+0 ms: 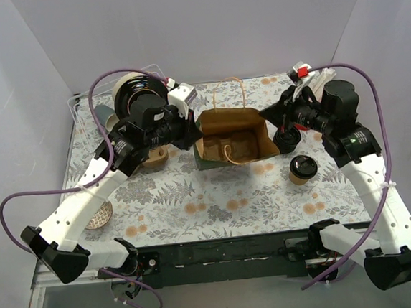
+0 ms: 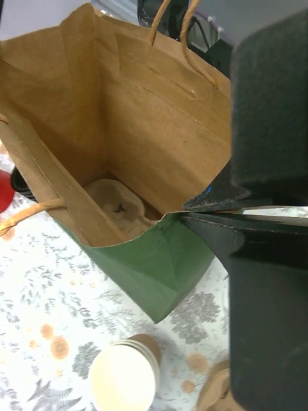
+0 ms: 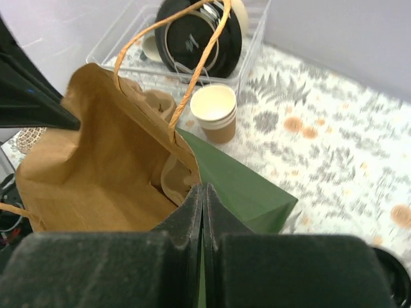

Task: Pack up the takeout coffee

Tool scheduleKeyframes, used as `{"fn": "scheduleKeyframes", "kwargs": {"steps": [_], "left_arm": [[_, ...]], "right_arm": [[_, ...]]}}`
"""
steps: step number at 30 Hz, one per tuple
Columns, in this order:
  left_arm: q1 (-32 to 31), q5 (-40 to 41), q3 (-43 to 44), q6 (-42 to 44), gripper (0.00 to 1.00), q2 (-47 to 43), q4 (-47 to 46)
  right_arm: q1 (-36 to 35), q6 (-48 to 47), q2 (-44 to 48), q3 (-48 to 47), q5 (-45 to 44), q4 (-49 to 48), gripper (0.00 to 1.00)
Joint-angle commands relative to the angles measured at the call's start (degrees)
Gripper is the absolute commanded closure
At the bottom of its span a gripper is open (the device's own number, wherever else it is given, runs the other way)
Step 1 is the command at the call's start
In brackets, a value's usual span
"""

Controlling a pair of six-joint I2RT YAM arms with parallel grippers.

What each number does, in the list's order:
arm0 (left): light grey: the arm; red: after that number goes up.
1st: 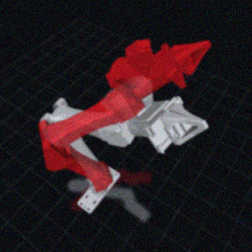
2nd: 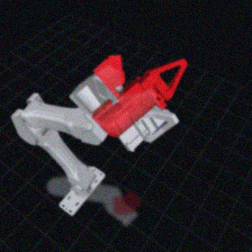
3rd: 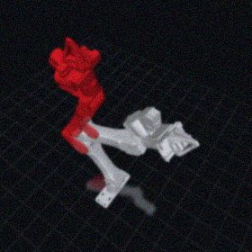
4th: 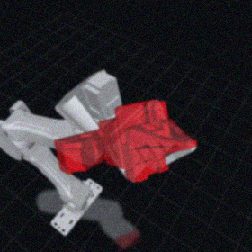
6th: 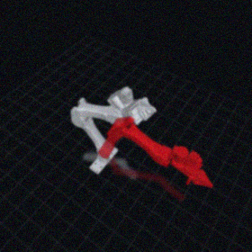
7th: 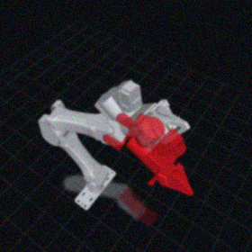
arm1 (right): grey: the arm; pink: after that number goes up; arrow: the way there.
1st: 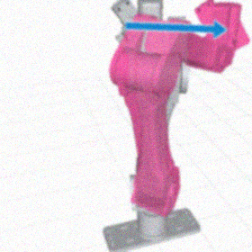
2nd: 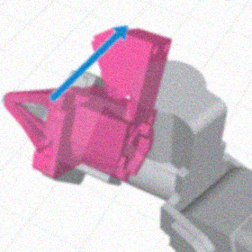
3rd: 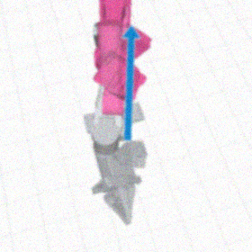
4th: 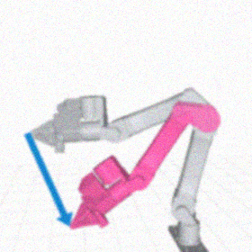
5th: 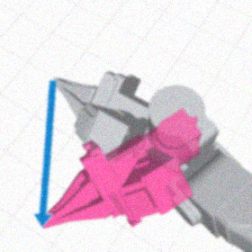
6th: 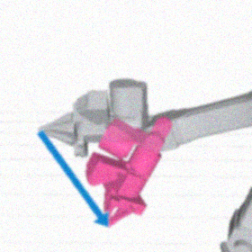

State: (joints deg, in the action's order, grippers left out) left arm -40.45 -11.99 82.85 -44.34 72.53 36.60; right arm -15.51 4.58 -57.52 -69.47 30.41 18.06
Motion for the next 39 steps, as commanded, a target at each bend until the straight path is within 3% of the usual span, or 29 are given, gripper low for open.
{"fn": "scheduleKeyframes", "kwargs": {"steps": [1, 5, 6, 7, 8, 15, 22, 28, 29, 35, 39], "left_arm": [[-0.2, -0.1, 4.3, -4.3, 1.00, 0.8, 9.1], [0.4, -2.2, 0.7, -9.0, 1.00, -0.5, 9.3], [0.4, -2.7, -0.4, -9.5, 1.00, -1.1, 8.8], [0.4, -2.9, -1.2, -10.1, 1.00, -2.0, 7.7], [0.4, -2.8, -3.0, -10.6, 1.00, -2.7, 7.3], [0.4, 1.6, -5.2, -12.3, 1.00, -3.8, 6.9], [0.4, 8.3, -4.8, -15.3, 1.00, -4.2, 5.8], [0.5, 10.0, -3.6, -13.6, 1.00, -3.8, 4.6], [0.5, 9.4, -2.6, -13.8, 0.85, -3.3, 5.4], [0.5, 8.3, -0.8, -14.7, 0.49, -3.2, 9.5], [0.5, 8.6, 0.2, -14.7, 0.48, -2.9, 10.9]], "right_arm": [[-0.4, 5.3, -1.9, -3.2, -3.6, 8.7, 0.94], [-0.4, 10.0, -5.0, -7.9, -10.5, 15.4, 0.85], [-0.4, 10.6, -5.3, -8.7, -11.3, 16.2, 0.78], [-0.4, 11.8, -5.4, -9.5, -13.3, 17.9, 0.63], [-0.4, 12.2, -5.3, -10.2, -13.9, 18.4, 0.60], [-0.3, 17.9, -2.0, -13.5, -29.0, 24.6, 0.50], [-0.3, 19.4, -8.0, -15.9, -43.0, 43.2, 0.44], [-0.2, 18.9, -8.0, -11.8, -46.6, 47.3, 0.35], [-0.1, 18.6, -7.6, -11.5, -46.2, 47.0, 0.35], [-0.2, 18.0, -5.4, -10.7, -41.9, 44.2, 0.37], [-0.2, 19.1, -4.5, -9.3, -42.3, 44.4, 0.38]]}}
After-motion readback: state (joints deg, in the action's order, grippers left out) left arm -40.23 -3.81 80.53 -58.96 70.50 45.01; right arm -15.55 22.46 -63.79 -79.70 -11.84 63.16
